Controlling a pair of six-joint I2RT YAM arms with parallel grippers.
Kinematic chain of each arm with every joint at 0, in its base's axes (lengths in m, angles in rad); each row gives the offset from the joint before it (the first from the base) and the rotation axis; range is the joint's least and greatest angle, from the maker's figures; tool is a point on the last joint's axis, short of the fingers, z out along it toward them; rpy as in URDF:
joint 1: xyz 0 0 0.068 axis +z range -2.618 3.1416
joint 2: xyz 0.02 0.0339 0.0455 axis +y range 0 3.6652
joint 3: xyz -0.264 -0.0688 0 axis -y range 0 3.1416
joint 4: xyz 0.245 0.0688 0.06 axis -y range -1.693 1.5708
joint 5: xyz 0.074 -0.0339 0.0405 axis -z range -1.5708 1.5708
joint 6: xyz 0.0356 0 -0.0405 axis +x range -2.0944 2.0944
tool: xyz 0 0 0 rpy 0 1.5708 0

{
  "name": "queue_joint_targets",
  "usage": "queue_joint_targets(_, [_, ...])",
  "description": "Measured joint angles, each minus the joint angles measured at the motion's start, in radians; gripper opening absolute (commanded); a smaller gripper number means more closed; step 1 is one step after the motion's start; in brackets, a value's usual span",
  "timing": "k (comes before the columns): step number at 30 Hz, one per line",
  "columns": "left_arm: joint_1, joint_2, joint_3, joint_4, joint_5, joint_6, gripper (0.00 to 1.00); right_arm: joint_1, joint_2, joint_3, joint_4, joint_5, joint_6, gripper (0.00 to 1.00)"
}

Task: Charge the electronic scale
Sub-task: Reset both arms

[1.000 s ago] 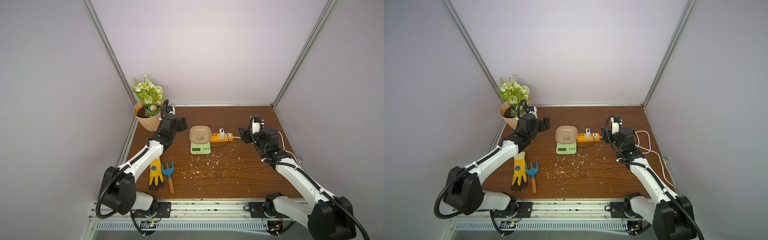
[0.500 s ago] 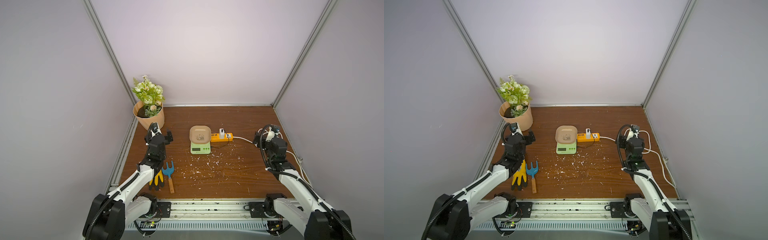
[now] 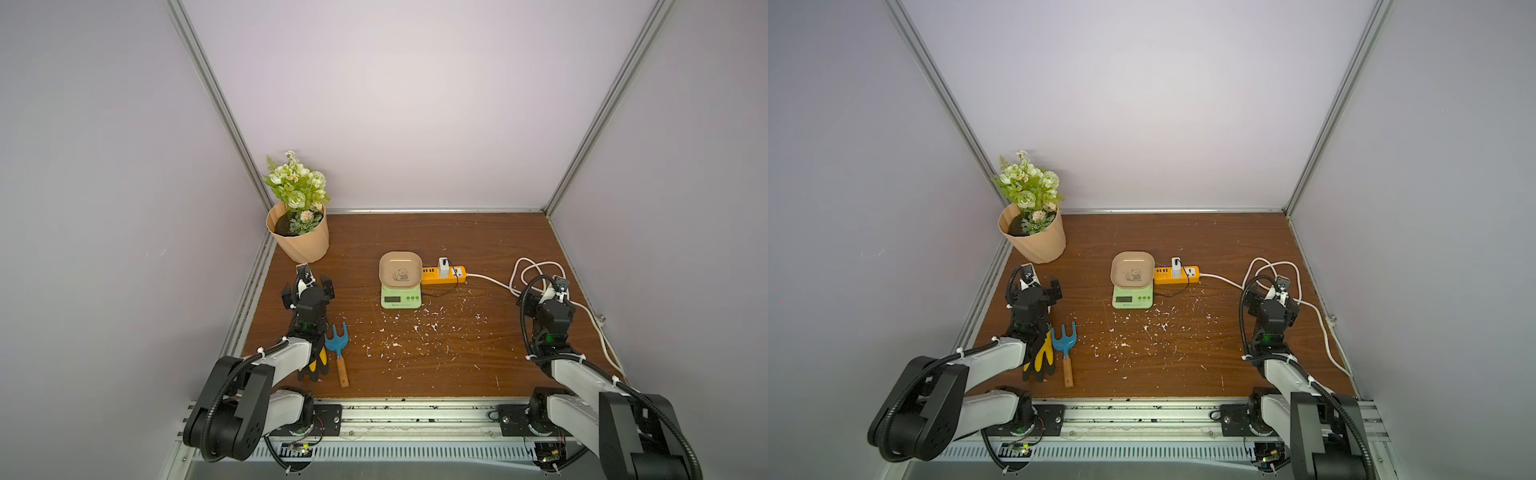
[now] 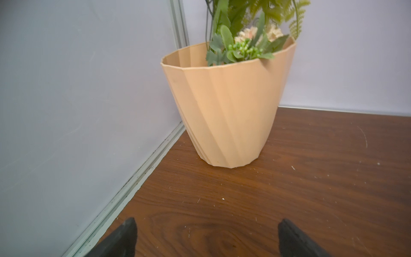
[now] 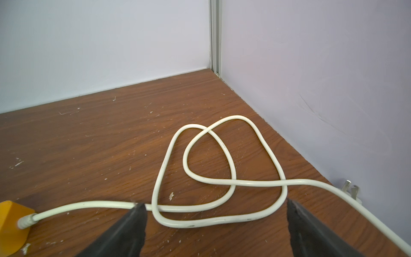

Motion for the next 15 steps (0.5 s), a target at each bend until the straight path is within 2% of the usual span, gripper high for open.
queue_joint_targets(6, [0.034,0.058,-0.025,0.082,0.089,0.029,0.99,-0.002,0.126,0.026,0.1,-0.056,-0.036,0.99])
queue_joint_targets(15, [0.138,0.035,-0.117,0.225,0.217,0.023,1.0,-0.002,0.25,0.027,0.293,-0.213,-0.066,1.0])
